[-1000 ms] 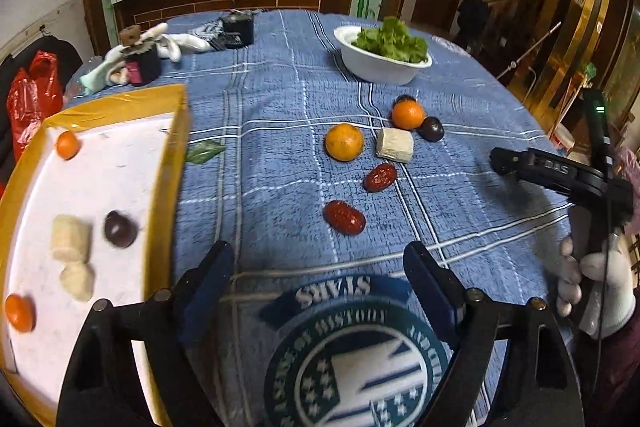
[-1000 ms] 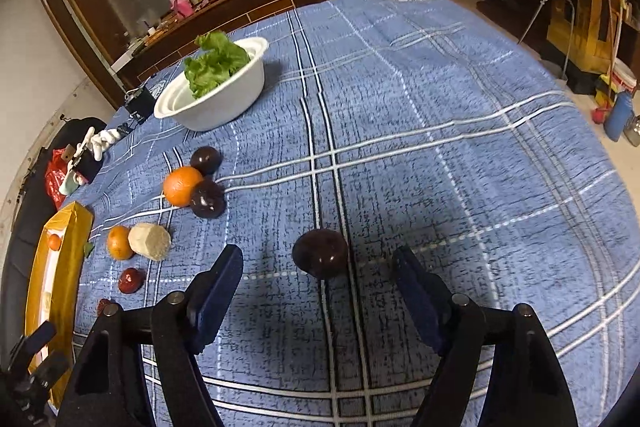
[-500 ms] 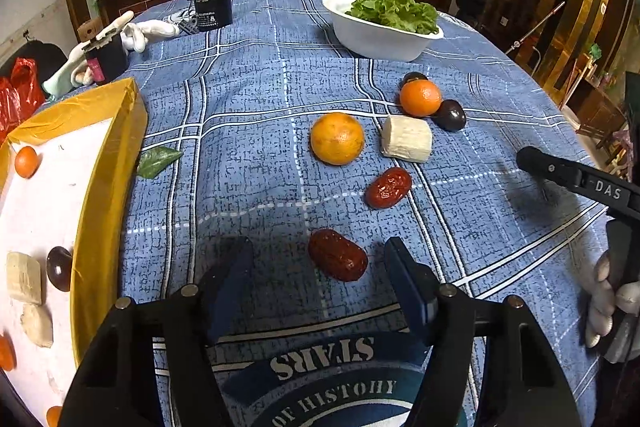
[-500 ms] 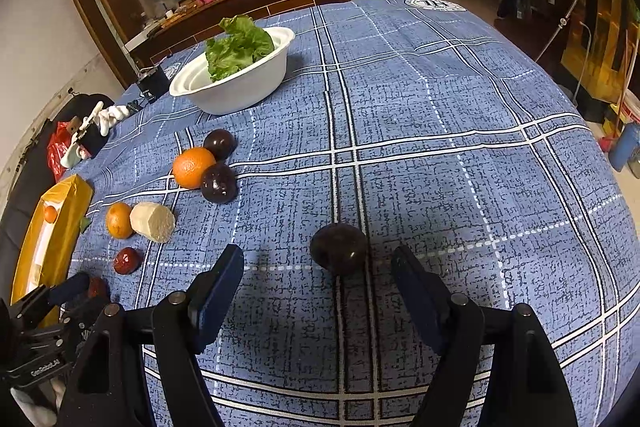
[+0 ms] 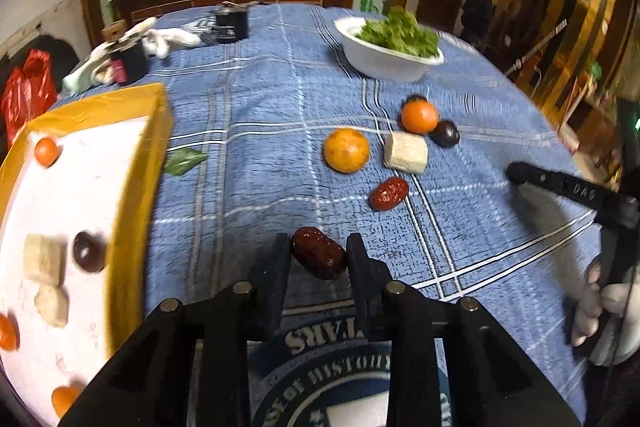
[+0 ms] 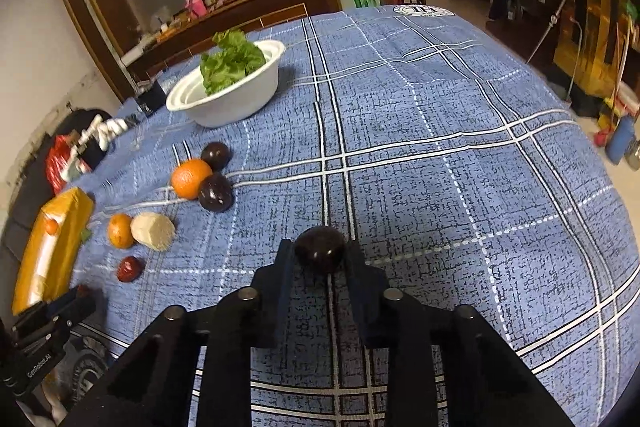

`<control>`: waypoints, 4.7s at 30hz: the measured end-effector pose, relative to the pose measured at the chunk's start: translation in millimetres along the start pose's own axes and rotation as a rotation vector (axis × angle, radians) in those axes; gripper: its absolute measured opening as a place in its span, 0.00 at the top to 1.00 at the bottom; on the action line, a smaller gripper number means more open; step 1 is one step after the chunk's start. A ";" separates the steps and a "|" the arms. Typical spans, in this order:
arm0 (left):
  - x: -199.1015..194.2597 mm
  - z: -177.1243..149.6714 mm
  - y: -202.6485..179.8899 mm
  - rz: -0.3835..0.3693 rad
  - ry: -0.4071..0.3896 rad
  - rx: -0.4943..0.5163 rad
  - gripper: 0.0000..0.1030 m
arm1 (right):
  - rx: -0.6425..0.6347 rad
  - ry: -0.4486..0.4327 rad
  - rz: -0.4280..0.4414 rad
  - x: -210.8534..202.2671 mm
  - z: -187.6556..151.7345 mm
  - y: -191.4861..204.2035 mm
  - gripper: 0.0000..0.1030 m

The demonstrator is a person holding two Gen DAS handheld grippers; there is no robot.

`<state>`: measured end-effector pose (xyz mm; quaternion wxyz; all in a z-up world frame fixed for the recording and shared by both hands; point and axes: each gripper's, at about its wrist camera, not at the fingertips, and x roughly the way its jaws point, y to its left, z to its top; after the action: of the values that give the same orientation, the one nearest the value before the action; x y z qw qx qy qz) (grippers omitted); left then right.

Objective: Organize fruits
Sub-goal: 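Grasp a red date with the left tool while the right tool grasps a dark plum, then drop the red date into the tray with the left tool while the right tool carries the plum, then lower the dark plum over the tray and open the right tool, then withdraw both tools from the tray back over the table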

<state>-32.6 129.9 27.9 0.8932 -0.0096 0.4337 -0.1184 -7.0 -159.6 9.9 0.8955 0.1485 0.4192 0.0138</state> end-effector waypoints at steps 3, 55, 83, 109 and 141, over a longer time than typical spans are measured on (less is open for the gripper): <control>-17.8 -1.5 10.9 -0.010 -0.026 -0.044 0.74 | 0.025 -0.013 0.039 -3.2 0.7 -2.3 0.77; -121.7 -62.8 213.3 0.119 -0.147 -0.464 0.73 | -0.023 0.009 -0.112 -10.5 2.9 23.4 0.37; -154.6 -76.1 239.4 0.123 -0.204 -0.587 0.26 | -0.289 0.163 0.491 -50.6 -73.6 240.0 0.71; -158.6 -77.7 230.6 0.068 -0.209 -0.541 0.24 | -0.312 0.015 0.430 -86.7 -65.5 252.9 0.24; -71.3 6.0 53.3 -0.018 -0.039 -0.072 0.23 | -0.094 0.091 0.138 55.1 5.5 115.7 0.27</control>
<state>-59.6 196.8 80.4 0.8994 -0.0478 0.4201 -0.1106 44.4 -42.1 4.1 0.8785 0.1339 0.4471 0.1018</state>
